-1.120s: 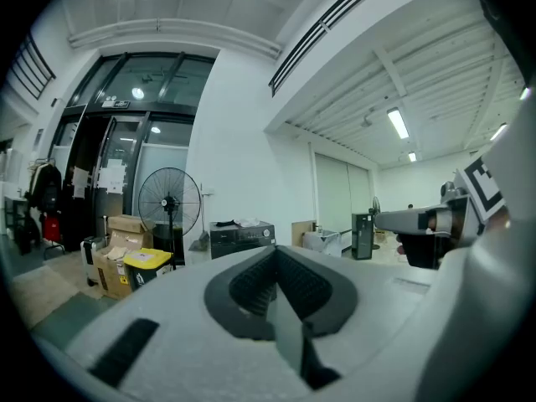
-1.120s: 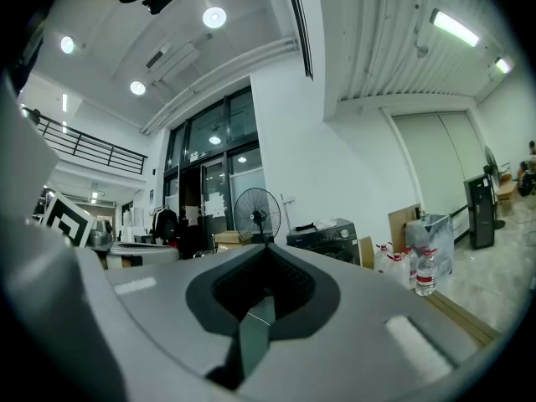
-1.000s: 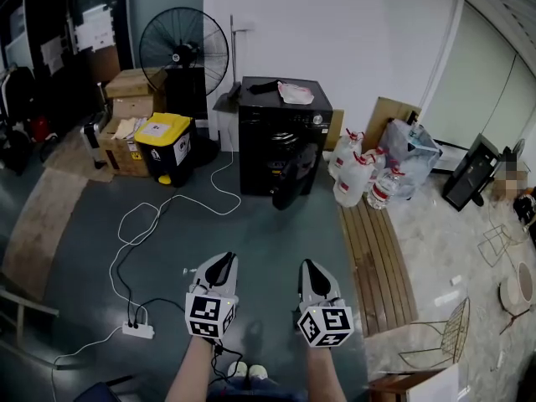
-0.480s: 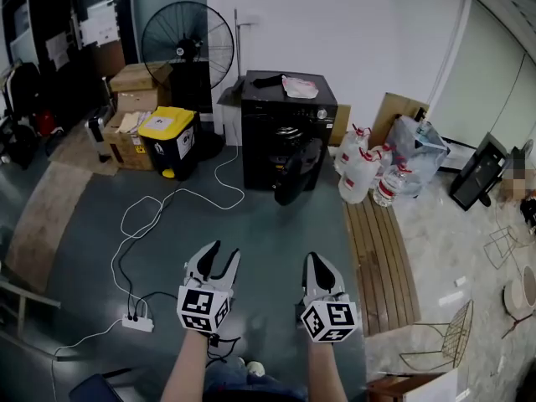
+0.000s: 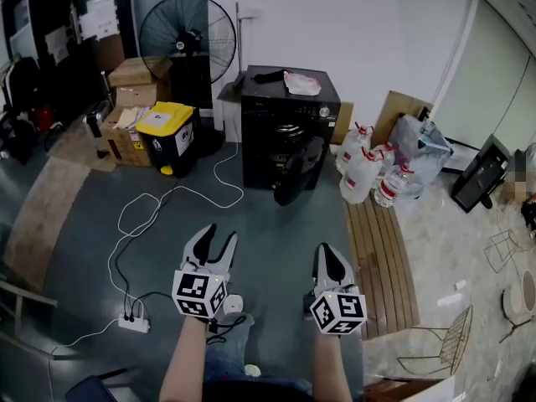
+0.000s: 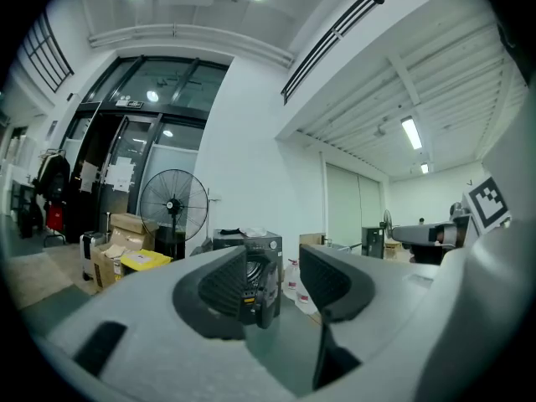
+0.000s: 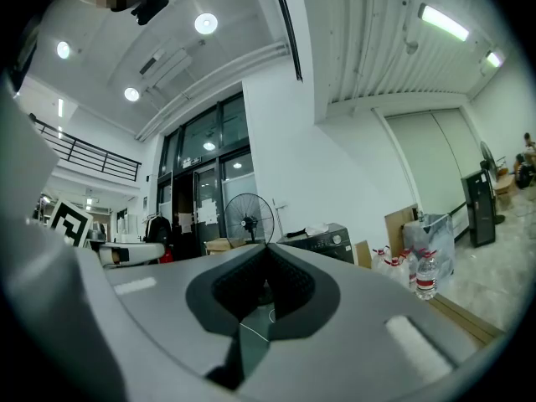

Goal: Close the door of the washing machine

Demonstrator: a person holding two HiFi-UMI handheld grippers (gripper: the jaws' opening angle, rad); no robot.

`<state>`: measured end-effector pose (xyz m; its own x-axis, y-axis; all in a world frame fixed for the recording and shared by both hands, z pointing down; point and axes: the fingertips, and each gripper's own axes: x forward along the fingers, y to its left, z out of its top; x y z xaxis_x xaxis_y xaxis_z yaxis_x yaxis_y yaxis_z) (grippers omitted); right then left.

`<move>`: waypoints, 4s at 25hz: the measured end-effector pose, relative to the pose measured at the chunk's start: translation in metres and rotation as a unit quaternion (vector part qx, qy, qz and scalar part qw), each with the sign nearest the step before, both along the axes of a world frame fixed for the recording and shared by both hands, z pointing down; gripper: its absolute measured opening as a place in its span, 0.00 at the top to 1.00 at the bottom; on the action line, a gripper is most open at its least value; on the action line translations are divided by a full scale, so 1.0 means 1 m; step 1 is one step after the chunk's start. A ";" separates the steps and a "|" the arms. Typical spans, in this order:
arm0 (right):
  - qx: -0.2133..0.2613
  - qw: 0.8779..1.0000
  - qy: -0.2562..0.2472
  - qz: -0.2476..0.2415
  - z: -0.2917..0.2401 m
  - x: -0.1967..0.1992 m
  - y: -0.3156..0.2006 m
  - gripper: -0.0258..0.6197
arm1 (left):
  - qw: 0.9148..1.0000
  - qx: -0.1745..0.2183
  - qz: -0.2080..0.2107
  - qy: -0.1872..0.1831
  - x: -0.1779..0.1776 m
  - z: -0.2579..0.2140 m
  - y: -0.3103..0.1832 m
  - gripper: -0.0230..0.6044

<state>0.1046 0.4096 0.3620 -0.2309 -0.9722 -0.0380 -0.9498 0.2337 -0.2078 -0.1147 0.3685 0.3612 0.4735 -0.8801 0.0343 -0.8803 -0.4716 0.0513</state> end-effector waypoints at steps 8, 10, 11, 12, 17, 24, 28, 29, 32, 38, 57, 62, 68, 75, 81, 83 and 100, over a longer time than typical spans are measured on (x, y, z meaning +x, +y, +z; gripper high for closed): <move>0.002 1.000 0.002 0.016 0.010 0.008 -0.111 0.94 | 1.000 0.004 0.009 0.001 0.002 0.011 -0.120 0.67; -0.002 1.000 0.005 0.021 0.020 0.009 -0.154 0.94 | 1.000 0.002 0.014 0.003 0.002 0.020 -0.168 0.67; -0.003 1.000 0.006 0.024 0.024 0.009 -0.179 0.94 | 1.000 0.003 0.018 0.003 0.002 0.024 -0.195 0.67; -0.004 1.000 0.009 0.028 0.028 0.010 -0.207 0.94 | 1.000 0.005 0.022 0.001 0.003 0.026 -0.225 0.67; -0.006 0.999 0.013 0.043 0.038 0.014 -0.353 0.94 | 0.999 0.007 0.044 0.001 0.008 0.027 -0.379 0.67; -0.032 0.998 -0.002 0.063 0.042 0.017 -0.507 0.94 | 0.998 -0.017 0.060 -0.001 0.009 0.026 -0.539 0.67; -0.043 0.997 -0.005 0.071 0.043 0.021 -0.556 0.94 | 0.997 -0.027 0.073 -0.001 0.019 0.028 -0.592 0.67; -0.043 0.996 -0.005 0.073 0.042 0.022 -0.564 0.94 | 0.997 -0.028 0.077 -0.001 0.022 0.028 -0.601 0.67; -0.044 0.996 -0.005 0.080 0.038 0.026 -0.580 0.94 | 0.996 -0.031 0.088 -0.003 0.030 0.027 -0.621 0.67; -0.040 0.995 0.000 0.093 0.030 0.042 -0.599 0.94 | 0.994 -0.030 0.101 0.004 0.048 0.023 -0.647 0.67; -0.107 0.991 -0.016 0.079 0.094 0.093 -0.664 0.94 | 0.984 -0.106 0.143 -0.018 0.147 0.110 -0.688 0.67; -0.135 0.988 -0.023 0.072 0.137 0.099 -0.680 0.94 | 0.977 -0.143 0.157 -0.027 0.181 0.167 -0.693 0.67; -0.159 0.985 -0.024 0.066 0.179 0.107 -0.686 0.94 | 0.966 -0.187 0.174 -0.042 0.216 0.235 -0.682 0.67; -0.175 0.982 -0.026 0.064 0.203 0.121 -0.682 0.94 | 0.950 -0.229 0.196 -0.081 0.255 0.300 -0.649 0.67; -0.187 0.980 -0.030 0.060 0.216 0.126 -0.677 0.94 | 0.943 -0.245 0.199 -0.111 0.280 0.330 -0.635 0.67; -0.189 0.980 -0.032 0.058 0.219 0.126 -0.677 0.94 | 0.939 -0.246 0.204 -0.124 0.286 0.336 -0.632 0.67; -0.198 0.978 -0.040 0.049 0.231 0.127 -0.680 0.94 | 0.930 -0.238 0.210 -0.183 0.294 0.361 -0.632 0.75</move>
<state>0.2313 -0.2703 0.5925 -0.1469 -0.9315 0.3327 -0.9409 0.0279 -0.3374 0.1796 -0.2638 0.7218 0.6518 -0.4635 0.6003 -0.6229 -0.7787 0.0752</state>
